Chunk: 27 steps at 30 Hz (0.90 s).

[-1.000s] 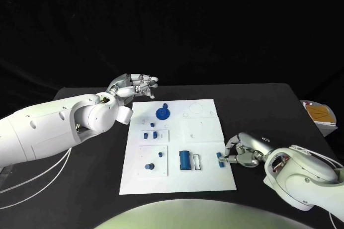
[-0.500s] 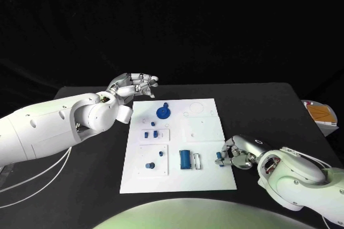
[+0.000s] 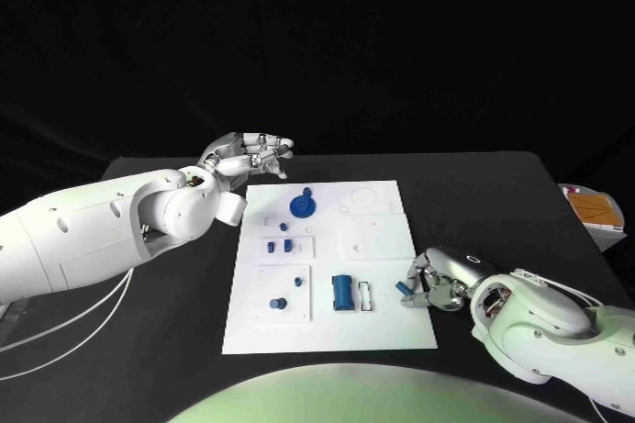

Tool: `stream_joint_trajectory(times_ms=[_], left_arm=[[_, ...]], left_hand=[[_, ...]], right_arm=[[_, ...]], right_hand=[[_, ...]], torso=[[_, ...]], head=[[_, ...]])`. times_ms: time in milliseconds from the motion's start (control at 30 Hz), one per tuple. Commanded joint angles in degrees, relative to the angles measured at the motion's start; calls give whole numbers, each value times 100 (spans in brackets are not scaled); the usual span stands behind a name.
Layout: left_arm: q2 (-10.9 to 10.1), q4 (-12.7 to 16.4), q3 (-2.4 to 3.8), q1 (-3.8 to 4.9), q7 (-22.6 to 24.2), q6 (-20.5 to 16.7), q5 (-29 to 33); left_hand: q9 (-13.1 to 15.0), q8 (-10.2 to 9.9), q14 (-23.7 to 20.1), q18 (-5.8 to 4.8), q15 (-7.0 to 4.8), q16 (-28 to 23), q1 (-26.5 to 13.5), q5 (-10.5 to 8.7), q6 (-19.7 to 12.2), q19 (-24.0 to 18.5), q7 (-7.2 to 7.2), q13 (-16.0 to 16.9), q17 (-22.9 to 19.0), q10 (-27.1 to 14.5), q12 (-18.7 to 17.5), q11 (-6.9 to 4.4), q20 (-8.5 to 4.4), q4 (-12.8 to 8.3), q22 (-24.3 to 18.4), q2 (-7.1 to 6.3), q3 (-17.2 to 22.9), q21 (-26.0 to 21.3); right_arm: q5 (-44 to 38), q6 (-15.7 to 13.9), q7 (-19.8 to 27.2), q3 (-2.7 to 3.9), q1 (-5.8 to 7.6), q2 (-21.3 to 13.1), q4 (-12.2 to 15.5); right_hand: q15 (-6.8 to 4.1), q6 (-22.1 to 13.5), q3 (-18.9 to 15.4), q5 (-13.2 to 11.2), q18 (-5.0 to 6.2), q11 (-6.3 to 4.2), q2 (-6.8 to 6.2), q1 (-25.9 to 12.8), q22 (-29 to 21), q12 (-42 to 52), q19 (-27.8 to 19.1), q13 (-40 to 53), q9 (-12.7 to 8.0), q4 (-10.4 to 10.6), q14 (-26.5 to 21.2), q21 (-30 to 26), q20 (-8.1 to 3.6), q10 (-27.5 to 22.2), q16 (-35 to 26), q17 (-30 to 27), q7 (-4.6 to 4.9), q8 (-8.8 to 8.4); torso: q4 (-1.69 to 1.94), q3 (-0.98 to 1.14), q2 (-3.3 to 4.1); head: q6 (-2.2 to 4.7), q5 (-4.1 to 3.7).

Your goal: Assemble the parts on the task board

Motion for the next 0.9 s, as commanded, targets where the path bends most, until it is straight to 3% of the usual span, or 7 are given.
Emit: stream_joint_trajectory(times_ms=[33, 367, 433, 467, 533, 567, 900], left_arm=[[1, 18, 4, 3, 49, 87, 28], [-8, 22, 3, 3, 45, 86, 28], [-9, 23, 3, 3, 44, 86, 28], [-9, 23, 3, 3, 44, 86, 28], [-9, 24, 3, 3, 40, 87, 28], [-9, 25, 3, 3, 38, 88, 27], [-6, 32, 3, 4, 28, 91, 26]], left_hand=[[-5, 36, -49, 21, 10, 1, 2, 18, -43, 9, 15, 4, -9, -35, 25, 14, 12, -16, -4, 19, -24, -24], [-5, 36, -49, 21, 10, 1, 2, 18, -43, 9, 15, 4, -9, -35, 25, 14, 12, -16, -4, 19, -24, -24], [-5, 36, -49, 21, 10, 1, 2, 18, -43, 9, 15, 4, -9, -35, 25, 14, 12, -16, -4, 19, -24, -24], [-5, 36, -49, 21, 10, 1, 2, 18, -43, 9, 15, 4, -9, -35, 25, 14, 12, -16, -4, 19, -24, -24], [-5, 38, -51, 21, 11, 3, 0, 18, -45, 10, 17, 3, -10, -39, 30, 15, 12, -15, -3, 21, -24, -26], [-5, 38, -51, 21, 10, 3, 3, 18, -45, 10, 16, 3, -11, -39, 31, 15, 12, -18, -3, 20, -23, -26], [-5, 40, -53, 22, 8, 3, 17, 19, -47, 11, 15, 2, -12, -42, 34, 14, 10, -29, -1, 19, -19, -25]], right_arm=[[-123, 328, -129, -46, -76, 44, -51], [-25, 155, -140, -46, -94, 37, 66], [23, 116, -137, -46, -94, 20, 117], [48, 96, -135, -46, -93, 9, 144], [94, 56, -131, -45, -87, -12, 204], [115, 31, -128, -44, -81, -22, 236], [311, -171, -109, -40, 20, -16, 443]], right_hand=[[-50, 52, 128, -16, -43, -129, 717, 810, 1457, 22, 534, -42, -122, -15, 396, 26, -19, 100, 25, 352, -18, -38], [-56, -19, 1200, 122, -48, -143, 646, 1088, 1464, 20, 543, -37, -73, 146, 403, 50, -41, 151, 34, 396, -8, -16], [-51, -22, 2286, 134, -50, -135, 211, 696, 1464, 11, 543, -34, 5, 92, 407, 52, -1, 171, 37, 417, -24, 52], [-51, -22, 2290, 134, -50, -135, 209, 694, 1464, 11, 543, -34, 6, 92, 407, 52, -1, 171, 37, 417, -24, 52], [-41, -48, 3614, 112, -50, -113, -285, 39, 1466, 31, 546, -12, 122, 34, 409, 60, -17, 204, 34, 427, -3, 152], [-56, -63, 3797, 95, -51, -97, -389, -104, 1466, 38, 546, -6, 152, -23, 411, 61, -11, 212, 35, 433, -1, 175], [-47, -62, 4529, 97, -57, -127, -548, -816, 1475, 82, 558, 32, 280, -376, 416, 92, -23, 255, 38, 456, -9, 294]], torso=[[2, 2, -1], [2, -4, -3], [0, -4, -4], [1, -4, -7], [4, -5, -7], [4, -5, -6], [6, -9, -6]], head=[[-5, 0], [-3, 4], [-6, 7], [-9, 6], [-9, 4], [-9, 4], [0, 2]])
